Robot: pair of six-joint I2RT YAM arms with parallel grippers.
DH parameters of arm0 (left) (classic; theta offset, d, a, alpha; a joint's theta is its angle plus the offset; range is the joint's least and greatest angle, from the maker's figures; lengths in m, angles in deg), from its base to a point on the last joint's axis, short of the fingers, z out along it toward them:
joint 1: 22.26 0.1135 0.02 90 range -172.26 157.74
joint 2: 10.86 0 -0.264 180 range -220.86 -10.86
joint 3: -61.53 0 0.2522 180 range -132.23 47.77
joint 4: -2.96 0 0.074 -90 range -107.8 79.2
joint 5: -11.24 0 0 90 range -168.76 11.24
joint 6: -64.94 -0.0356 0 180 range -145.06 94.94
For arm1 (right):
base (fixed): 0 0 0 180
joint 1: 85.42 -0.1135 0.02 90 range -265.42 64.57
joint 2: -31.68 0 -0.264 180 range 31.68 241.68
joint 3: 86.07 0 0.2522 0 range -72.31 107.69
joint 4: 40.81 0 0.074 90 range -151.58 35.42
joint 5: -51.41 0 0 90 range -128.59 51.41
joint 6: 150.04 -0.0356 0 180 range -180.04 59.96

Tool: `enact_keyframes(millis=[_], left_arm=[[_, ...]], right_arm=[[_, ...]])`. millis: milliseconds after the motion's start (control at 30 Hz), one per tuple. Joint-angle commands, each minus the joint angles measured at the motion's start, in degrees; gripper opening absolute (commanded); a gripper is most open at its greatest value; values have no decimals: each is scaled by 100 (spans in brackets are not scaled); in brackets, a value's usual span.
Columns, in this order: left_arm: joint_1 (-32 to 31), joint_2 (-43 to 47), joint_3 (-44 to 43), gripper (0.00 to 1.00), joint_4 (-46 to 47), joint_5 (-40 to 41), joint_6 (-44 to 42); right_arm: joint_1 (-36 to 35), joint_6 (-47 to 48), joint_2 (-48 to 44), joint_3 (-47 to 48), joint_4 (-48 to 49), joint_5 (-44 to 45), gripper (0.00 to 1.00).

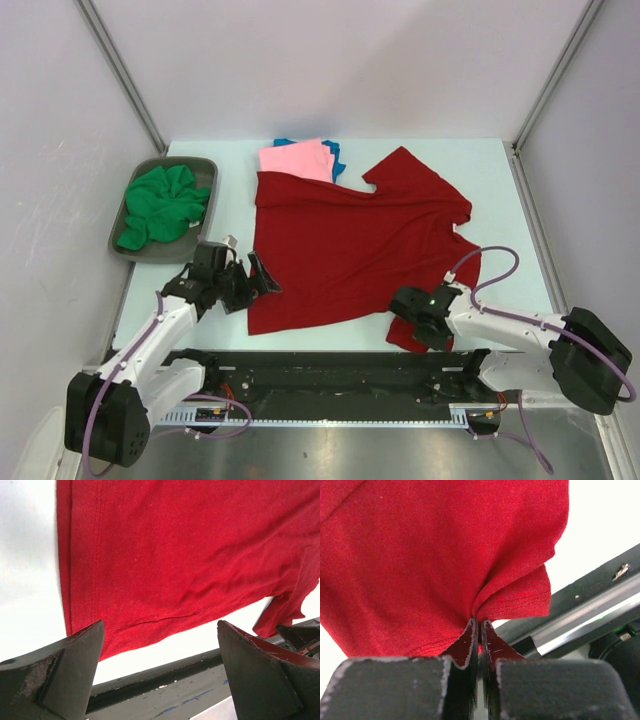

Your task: Fold and stack the t-shirts

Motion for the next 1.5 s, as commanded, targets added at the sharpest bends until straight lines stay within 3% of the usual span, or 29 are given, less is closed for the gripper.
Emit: enact_keyframes(millis=[0, 500, 567, 667, 700, 833, 933, 1000, 1067, 1100, 1167, 1233, 1333, 1467], left_arm=[[36, 170, -199, 99, -63, -109, -86], [36, 865, -472, 99, -801, -12, -95], [36, 865, -585, 99, -915, -56, -138], [36, 917, -857, 100, -1144, -21, -218], [36, 943, -937, 100, -1170, 40, -227], [36, 778, -1394, 100, -1197, 216, -253], [36, 400, -1763, 100, -1153, 208, -297], [36, 206, -1869, 100, -996, 181, -332], [36, -180, -2035, 100, -828, 155, -341], [27, -320, -2106, 100, -758, 155, -367], [44, -830, -2447, 100, -713, 251, -411], [45, -1277, -2677, 100, -696, 391, -420], [44, -1639, -3055, 100, -626, 533, -350], [53, -2148, -3380, 100, -511, 664, -306]], right_arm=[[-539, -891, -25, -34, -507, -20, 0], [-2078, -2351, -359, 53, -1079, 41, 2], [-2166, -2377, -280, 264, -1192, 181, 21], [-2289, -2404, -26, 939, -1744, 751, 85], [-2289, -2404, 54, 1211, -1956, 1162, 99], [-2272, -2072, 458, 2573, -2757, 2631, 100], [-1703, -992, 678, 3470, -2671, 3520, 100], [-845, 636, 661, 3665, -1680, 3801, 100], [-122, 1608, 582, 3666, -464, 3681, 100], [691, 2596, 512, 3614, -3, 3445, 100], [1486, 3542, 485, 3578, 1503, 2901, 100], [2497, 4589, 651, 3569, 2736, 1794, 100], [3515, 5075, 1073, 3578, 3690, 230, 100], [4345, 4901, 1881, 3639, 5325, -1639, 100]])
